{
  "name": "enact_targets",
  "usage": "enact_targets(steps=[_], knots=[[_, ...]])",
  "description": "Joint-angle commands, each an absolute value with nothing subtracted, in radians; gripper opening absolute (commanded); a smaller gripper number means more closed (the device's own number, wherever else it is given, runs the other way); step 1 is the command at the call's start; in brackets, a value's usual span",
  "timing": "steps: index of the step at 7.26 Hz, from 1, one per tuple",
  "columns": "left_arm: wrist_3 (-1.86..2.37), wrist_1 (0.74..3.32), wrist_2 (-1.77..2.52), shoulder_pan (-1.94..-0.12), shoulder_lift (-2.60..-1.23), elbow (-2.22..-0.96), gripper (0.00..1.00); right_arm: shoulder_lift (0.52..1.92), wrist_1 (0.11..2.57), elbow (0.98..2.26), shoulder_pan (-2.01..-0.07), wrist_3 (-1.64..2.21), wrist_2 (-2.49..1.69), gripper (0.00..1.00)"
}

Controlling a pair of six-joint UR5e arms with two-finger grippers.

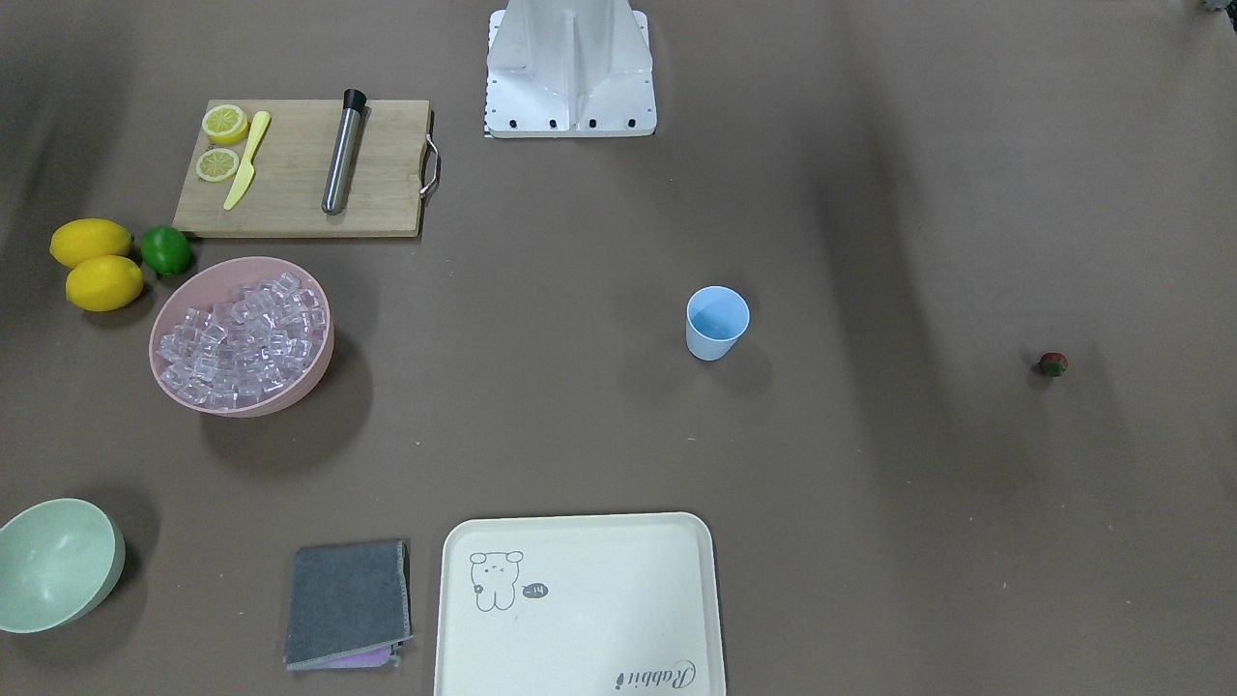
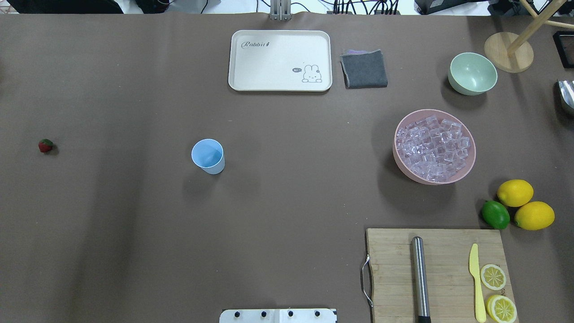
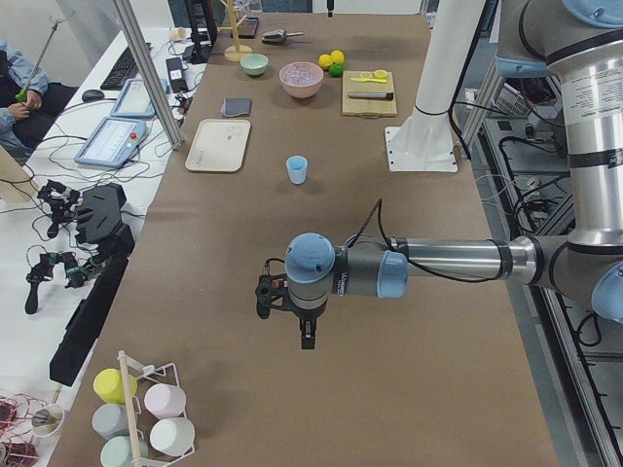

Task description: Put ice and strawberries in cup

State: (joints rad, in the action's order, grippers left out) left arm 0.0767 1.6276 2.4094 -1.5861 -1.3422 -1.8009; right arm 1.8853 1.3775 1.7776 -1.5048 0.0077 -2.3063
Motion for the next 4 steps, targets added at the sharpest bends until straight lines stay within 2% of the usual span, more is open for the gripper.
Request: enact_targets(steps=[1,4], knots=[[0.077,1.628,2.408,-1.586,-1.341,-1.799,0.98,1.885,1.378,1.778,-1.505,0.008,-2.307,1.0],[0.077,1.628,2.408,-1.585,-1.356,-1.802,0.98,1.885,1.356,1.776,-1.505,0.009,-2.309,1.0]])
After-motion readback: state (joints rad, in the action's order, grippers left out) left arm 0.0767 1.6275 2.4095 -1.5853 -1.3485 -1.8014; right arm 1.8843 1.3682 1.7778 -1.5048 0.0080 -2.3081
